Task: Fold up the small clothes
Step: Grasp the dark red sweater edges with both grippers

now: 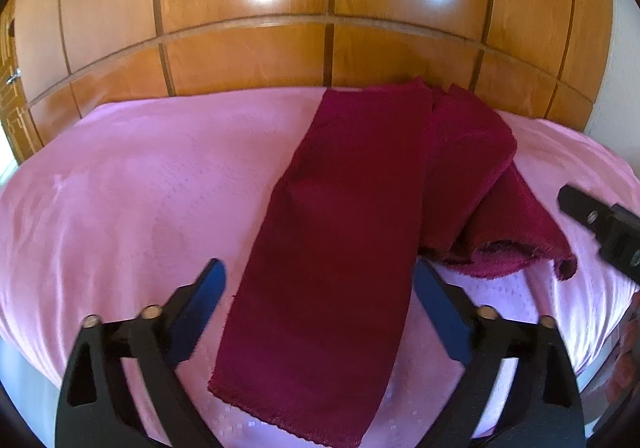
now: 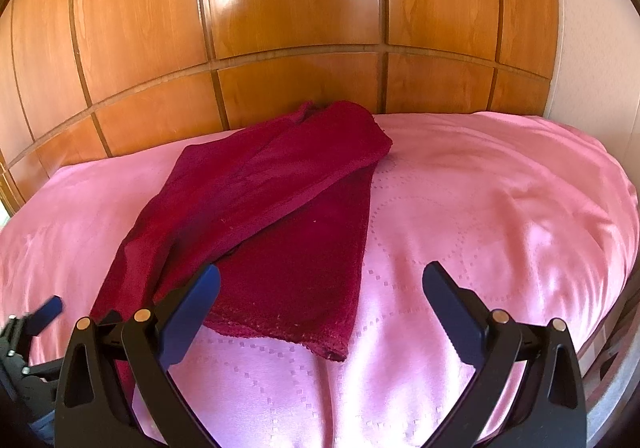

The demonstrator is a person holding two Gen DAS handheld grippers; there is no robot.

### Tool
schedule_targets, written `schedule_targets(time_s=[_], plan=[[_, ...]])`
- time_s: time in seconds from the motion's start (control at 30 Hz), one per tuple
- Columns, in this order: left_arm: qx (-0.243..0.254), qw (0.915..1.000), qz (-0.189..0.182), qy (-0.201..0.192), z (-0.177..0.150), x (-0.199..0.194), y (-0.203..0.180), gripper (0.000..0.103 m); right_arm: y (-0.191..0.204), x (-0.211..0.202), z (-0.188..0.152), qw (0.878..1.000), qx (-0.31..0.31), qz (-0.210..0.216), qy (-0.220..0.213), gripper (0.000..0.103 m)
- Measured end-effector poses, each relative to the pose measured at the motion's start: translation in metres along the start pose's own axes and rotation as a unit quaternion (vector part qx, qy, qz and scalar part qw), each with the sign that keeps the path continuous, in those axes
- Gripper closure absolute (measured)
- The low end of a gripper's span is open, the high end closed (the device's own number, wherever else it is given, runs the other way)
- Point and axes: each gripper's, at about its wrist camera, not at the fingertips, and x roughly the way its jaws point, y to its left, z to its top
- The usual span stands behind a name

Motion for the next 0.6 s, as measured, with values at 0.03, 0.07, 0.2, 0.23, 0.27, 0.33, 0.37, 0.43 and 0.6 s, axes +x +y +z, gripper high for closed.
schedule_targets(time_s=[0.03, 0.07, 0.2, 0.23, 0.27, 0.33, 0.37, 0.43, 0.6], plan=[[0.004, 0.9999, -0.002, 0.009, -0.001, 0.005, -0.001, 0.021, -0.001, 0.0, 0.0, 1.0, 0.002, 0.003, 0.001, 0.002], [0.007, 0.9998, -0.005, 0.018, -0.003, 0.01, -0.001, 0.022, -0.003, 0.001, 0.0, 1.0, 0.004, 0.006, 0.002, 0.002], [0.013, 0.9994, -0.007, 0.032, -0.009, 0.021, -0.001, 0.023, -0.008, 0.002, 0.002, 0.999, 0.017, 0.033, 0.003, 0.002], [0.014, 0.9993, -0.006, 0.033, -0.011, 0.023, -0.001, 0.023, -0.009, 0.003, 0.004, 0.999, 0.024, 0.047, 0.006, 0.002], [0.015, 0.9993, -0.005, 0.034, -0.012, 0.025, -0.001, 0.024, -0.01, 0.006, 0.007, 0.997, 0.032, 0.073, 0.012, 0.003], [0.014, 0.9991, -0.014, 0.038, -0.014, 0.029, 0.002, 0.046, -0.005, 0.01, 0.012, 0.994, 0.033, 0.105, 0.019, 0.015], [0.011, 0.999, -0.021, 0.039, -0.015, 0.03, 0.004, 0.051, -0.004, 0.013, 0.014, 0.992, 0.033, 0.118, 0.024, 0.021], [0.005, 0.999, -0.029, 0.035, -0.013, 0.029, 0.008, 0.081, 0.001, 0.026, 0.02, 0.987, 0.041, 0.15, 0.05, 0.029], [-0.015, 0.9973, -0.066, 0.027, -0.008, 0.025, 0.022, 0.103, 0.007, 0.08, 0.027, 0.974, 0.075, 0.175, 0.126, 0.038]])
